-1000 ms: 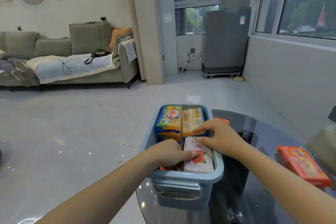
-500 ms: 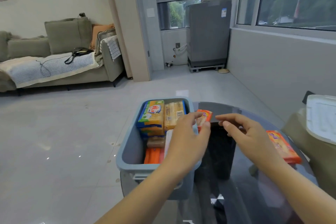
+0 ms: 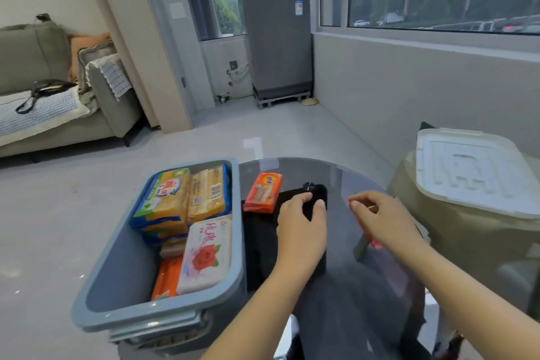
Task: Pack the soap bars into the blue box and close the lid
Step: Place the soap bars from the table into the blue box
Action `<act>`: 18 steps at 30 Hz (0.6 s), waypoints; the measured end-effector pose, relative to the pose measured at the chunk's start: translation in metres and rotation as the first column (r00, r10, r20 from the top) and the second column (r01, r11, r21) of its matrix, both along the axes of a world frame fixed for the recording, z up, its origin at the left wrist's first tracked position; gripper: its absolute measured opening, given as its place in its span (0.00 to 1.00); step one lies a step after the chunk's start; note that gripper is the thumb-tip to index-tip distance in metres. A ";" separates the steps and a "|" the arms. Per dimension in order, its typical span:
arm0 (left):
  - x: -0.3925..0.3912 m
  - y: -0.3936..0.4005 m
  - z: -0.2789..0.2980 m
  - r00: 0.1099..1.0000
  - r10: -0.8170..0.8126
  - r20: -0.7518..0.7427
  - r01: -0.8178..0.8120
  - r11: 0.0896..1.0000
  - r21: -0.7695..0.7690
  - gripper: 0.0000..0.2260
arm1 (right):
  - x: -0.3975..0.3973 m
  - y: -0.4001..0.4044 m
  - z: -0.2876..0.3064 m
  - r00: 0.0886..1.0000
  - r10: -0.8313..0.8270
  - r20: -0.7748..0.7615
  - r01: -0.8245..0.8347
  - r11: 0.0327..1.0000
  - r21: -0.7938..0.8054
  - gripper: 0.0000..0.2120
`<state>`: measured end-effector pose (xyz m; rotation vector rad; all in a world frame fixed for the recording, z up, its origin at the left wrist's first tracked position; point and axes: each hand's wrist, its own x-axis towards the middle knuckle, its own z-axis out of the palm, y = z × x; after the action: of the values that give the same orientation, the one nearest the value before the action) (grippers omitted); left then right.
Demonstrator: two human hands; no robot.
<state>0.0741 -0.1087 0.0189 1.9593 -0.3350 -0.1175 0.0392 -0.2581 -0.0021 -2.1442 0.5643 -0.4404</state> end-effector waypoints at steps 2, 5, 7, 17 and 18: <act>0.015 -0.010 -0.013 0.998 0.068 -0.013 -0.068 0.998 0.001 0.16 | 0.008 -0.010 -0.006 0.994 -0.053 -0.094 0.042 0.992 -0.122 0.11; 0.041 -0.023 -0.031 0.983 0.180 0.022 -0.181 0.981 0.064 0.17 | 0.021 -0.024 -0.018 0.936 -0.186 -0.298 0.060 0.920 -0.387 0.21; 0.062 -0.030 -0.043 0.970 0.233 0.069 -0.241 0.959 0.151 0.18 | 0.026 -0.030 -0.026 0.896 -0.213 -0.389 0.046 0.916 -0.398 0.27; 0.139 -0.035 -0.086 0.917 0.324 0.232 -0.397 0.789 0.470 0.22 | 0.034 -0.037 -0.027 0.959 -0.015 -0.282 -0.014 0.995 -0.100 0.23; 0.144 -0.035 -0.086 0.920 0.329 0.214 -0.392 0.770 0.504 0.22 | 0.034 -0.038 -0.027 0.957 0.004 -0.289 -0.029 0.996 -0.083 0.25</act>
<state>0.2179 -0.1438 -0.0667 2.5653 0.0239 0.1746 0.0732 -0.2964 -0.0293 -2.3120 0.6995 -0.1431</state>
